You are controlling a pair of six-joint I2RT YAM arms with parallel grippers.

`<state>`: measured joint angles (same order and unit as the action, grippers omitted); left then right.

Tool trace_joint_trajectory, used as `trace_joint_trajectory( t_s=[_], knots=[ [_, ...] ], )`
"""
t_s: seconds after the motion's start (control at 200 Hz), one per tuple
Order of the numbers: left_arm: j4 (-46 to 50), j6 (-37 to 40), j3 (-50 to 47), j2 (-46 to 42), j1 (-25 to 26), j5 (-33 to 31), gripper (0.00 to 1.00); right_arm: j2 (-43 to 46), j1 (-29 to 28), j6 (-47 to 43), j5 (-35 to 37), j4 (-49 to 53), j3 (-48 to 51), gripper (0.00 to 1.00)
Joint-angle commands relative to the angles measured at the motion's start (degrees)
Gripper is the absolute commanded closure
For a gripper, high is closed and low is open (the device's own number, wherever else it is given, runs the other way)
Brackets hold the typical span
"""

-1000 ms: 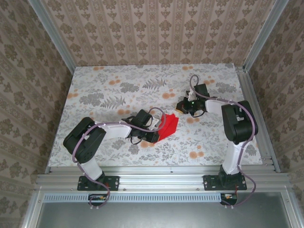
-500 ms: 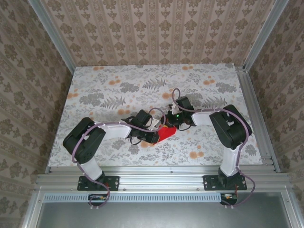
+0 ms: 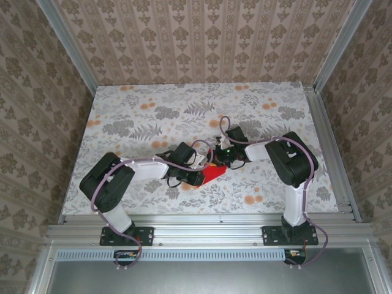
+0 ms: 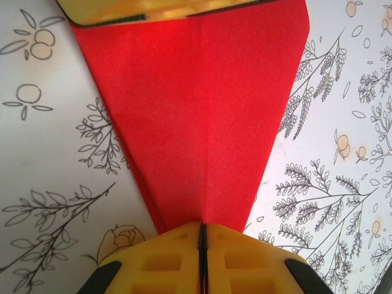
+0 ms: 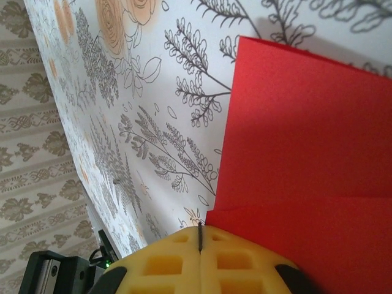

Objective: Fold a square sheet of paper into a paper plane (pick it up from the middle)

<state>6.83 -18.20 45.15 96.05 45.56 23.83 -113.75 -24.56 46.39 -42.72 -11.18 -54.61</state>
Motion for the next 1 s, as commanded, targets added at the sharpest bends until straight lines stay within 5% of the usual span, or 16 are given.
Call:
trace_joint_trajectory(
  t_s=[0.0, 0.655, 0.995],
  knots=[
    [9.8, -0.7, -2.9, -1.3, 1.7, -1.5, 0.9, -3.7, 2.0, -2.6, 7.2, 5.3, 1.3, 0.93],
    [10.0, -3.7, -8.8, -6.1, 3.3, -1.8, 0.9, -4.5, 2.5, -5.6, 7.4, 8.0, 1.1, 0.93],
    [10.7, -4.2, -3.0, -11.6, 3.2, -1.2, 0.89, -3.7, 2.4, -5.7, 4.8, 8.2, 0.4, 0.93]
  ],
)
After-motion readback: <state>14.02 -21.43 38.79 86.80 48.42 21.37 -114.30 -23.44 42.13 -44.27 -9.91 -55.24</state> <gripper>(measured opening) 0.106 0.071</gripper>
